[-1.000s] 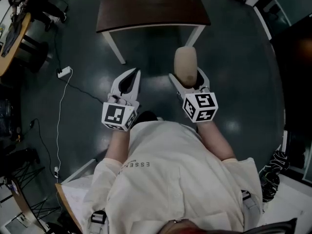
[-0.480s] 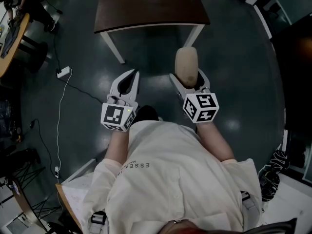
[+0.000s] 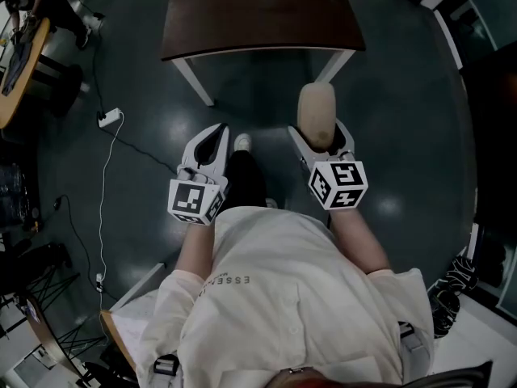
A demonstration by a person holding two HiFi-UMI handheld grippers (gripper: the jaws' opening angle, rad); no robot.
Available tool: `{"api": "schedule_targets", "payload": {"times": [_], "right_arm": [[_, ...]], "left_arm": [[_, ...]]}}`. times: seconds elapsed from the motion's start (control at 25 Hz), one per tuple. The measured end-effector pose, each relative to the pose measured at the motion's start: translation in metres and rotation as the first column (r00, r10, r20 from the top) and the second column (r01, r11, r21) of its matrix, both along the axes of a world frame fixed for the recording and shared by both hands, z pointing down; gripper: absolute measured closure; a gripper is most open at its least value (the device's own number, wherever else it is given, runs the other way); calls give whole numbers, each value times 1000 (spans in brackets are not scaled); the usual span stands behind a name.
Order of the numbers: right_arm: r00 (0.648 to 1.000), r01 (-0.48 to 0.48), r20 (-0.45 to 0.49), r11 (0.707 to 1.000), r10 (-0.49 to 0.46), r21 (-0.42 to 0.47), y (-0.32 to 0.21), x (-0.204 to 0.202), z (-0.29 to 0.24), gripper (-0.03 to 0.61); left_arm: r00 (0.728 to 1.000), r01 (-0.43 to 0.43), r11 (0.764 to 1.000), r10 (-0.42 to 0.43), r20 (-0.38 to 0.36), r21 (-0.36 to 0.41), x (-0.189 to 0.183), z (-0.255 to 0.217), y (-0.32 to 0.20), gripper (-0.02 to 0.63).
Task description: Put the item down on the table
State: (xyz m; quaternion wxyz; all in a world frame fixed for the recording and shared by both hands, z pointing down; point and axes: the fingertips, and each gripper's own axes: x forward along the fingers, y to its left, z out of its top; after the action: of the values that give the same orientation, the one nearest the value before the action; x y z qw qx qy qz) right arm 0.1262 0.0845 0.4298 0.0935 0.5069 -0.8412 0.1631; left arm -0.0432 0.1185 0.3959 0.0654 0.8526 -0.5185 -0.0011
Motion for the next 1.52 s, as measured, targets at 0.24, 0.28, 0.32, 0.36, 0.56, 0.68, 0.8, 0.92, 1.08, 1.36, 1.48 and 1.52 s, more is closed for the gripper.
{"api": "schedule_targets", "payload": {"times": [0.24,0.28,0.32,0.36,0.56,0.68,0.8,0.92,1.08,1.36,1.48,1.52], "right_arm": [[1000,-11,-19,999,10,-30,-84,-25,4,190],[1000,-15,-23,999,14,-30,-101,-30,3,190],[999,-21,-27,999,20,-30,-118,-35,2,190],[999,-27,-31,999,26,-33,-134,-41,2,190],[997,-50,-64,997,46,-56,-211,-70,0,190],[995,-60,-83,996,54,-63,-250,-79,1,190],[996,-66,-71,994,60,-92,-284,-88,3,190],[996,-58,-81,992,49,-112,-315,-92,7,190],[995,-23,-97,988,8,-151,-368,-95,29,190],[989,42,-128,967,-77,-253,-468,-99,85,190],[985,70,-127,950,-114,-304,-504,-106,105,190],[983,84,-126,945,-130,-316,-514,-109,110,190]], "left_arm": [[1000,-5,1000,5,-28,-14,-30,2,-88,598],[1000,-8,1000,8,-29,-13,-36,1,-105,598],[999,-12,1000,11,-31,-15,-43,1,-123,598],[999,-15,1000,15,-34,-19,-51,0,-140,598],[998,-41,999,39,-47,-36,-85,-1,-221,598],[997,-59,997,57,-51,-42,-95,3,-262,598],[997,-63,996,60,-52,-59,-103,9,-296,598],[997,-63,995,58,-56,-81,-103,14,-324,598],[998,-48,993,42,-56,-108,-97,26,-368,598],[1000,29,993,-29,6,-115,-95,42,-451,598],[998,57,989,-59,-13,-133,-97,44,-482,598],[998,65,988,-68,-18,-140,-97,47,-492,598]]}}
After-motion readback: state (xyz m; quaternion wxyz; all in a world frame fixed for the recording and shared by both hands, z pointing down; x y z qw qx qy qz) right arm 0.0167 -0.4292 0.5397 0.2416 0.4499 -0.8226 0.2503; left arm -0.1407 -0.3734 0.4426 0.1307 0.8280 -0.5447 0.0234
